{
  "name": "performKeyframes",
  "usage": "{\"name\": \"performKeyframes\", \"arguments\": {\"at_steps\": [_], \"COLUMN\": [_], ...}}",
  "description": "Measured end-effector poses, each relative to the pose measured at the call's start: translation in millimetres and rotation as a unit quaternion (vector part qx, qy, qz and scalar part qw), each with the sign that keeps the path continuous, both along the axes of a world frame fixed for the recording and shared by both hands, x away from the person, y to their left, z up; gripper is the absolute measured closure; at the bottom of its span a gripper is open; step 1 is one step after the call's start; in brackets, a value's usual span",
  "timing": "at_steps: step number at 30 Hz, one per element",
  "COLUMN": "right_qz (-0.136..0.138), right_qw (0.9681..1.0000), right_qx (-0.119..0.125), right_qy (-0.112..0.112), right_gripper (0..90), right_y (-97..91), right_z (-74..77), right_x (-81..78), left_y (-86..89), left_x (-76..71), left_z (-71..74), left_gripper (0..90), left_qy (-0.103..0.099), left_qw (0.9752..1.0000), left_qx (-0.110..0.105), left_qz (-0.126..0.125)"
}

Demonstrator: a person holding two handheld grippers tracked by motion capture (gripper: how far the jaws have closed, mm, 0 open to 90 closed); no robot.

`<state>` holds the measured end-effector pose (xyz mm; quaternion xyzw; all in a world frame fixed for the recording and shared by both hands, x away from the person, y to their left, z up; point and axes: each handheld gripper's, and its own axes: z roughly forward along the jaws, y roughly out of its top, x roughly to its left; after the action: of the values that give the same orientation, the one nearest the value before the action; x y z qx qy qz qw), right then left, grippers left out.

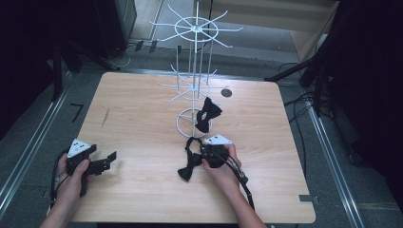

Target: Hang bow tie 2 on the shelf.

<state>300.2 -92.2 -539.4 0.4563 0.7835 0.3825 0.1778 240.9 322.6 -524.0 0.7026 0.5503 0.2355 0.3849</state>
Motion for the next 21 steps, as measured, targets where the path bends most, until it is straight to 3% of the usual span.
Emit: {"name": "performKeyframes", "arguments": {"at_steps": [6,21], "right_qz": [0.001,0.022], "right_qw": [0.9999,0.9986], "right_qx": [-0.010,-0.003], "right_qy": [-0.008,-0.048], "right_gripper": [90.0,90.0], "right_y": [1.4,8.9], "right_z": [0.0,10.1], "right_x": [-0.6,-9.5], "left_y": [0.1,0.0], "left_x": [0.0,-0.1], "left_z": [0.0,0.0], "left_gripper": [14.3,14.3], "left_qy": [0.000,-0.001], "left_qw": [1.0000,1.0000], "left_qx": [0.000,0.000], "left_qz": [-0.001,0.000]}}
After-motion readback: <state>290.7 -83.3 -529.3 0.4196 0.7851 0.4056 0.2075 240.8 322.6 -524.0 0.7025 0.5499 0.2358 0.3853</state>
